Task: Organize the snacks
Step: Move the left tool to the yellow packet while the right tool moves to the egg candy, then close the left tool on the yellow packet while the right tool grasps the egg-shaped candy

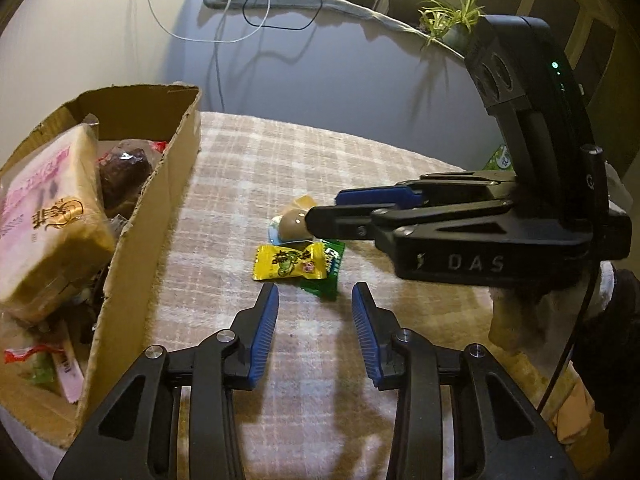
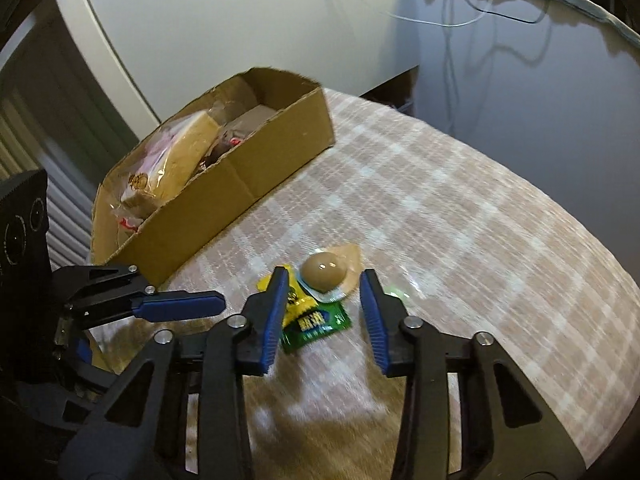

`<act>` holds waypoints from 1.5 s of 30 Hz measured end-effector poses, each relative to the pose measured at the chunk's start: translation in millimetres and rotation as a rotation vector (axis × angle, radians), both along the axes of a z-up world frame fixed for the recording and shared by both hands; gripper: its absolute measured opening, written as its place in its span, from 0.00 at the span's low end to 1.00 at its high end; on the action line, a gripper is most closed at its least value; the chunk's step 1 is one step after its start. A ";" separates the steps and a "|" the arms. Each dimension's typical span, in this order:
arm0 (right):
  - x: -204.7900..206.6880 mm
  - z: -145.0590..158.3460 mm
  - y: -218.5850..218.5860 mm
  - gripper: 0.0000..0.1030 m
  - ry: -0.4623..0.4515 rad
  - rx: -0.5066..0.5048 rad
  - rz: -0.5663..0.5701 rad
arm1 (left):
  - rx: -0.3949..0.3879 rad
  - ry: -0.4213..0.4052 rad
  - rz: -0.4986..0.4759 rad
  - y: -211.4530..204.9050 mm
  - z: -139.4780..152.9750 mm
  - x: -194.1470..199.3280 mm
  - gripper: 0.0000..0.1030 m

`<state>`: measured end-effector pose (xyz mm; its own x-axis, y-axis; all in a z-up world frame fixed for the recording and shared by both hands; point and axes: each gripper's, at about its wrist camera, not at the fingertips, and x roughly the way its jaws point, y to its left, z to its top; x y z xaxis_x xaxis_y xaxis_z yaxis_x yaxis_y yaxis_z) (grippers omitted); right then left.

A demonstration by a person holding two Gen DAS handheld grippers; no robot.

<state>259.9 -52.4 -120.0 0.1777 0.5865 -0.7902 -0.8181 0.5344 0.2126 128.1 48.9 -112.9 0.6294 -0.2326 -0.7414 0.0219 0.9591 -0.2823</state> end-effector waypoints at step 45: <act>28.6 -23.8 -14.9 0.28 -0.037 -0.022 -0.031 | 0.175 0.019 0.045 -11.5 -22.4 59.4 0.40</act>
<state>288.5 -67.3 -143.8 0.2251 0.5624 -0.7956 -0.8078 0.5643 0.1703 187.5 37.3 -135.3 0.6219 -0.0705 -0.7799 -0.0261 0.9935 -0.1107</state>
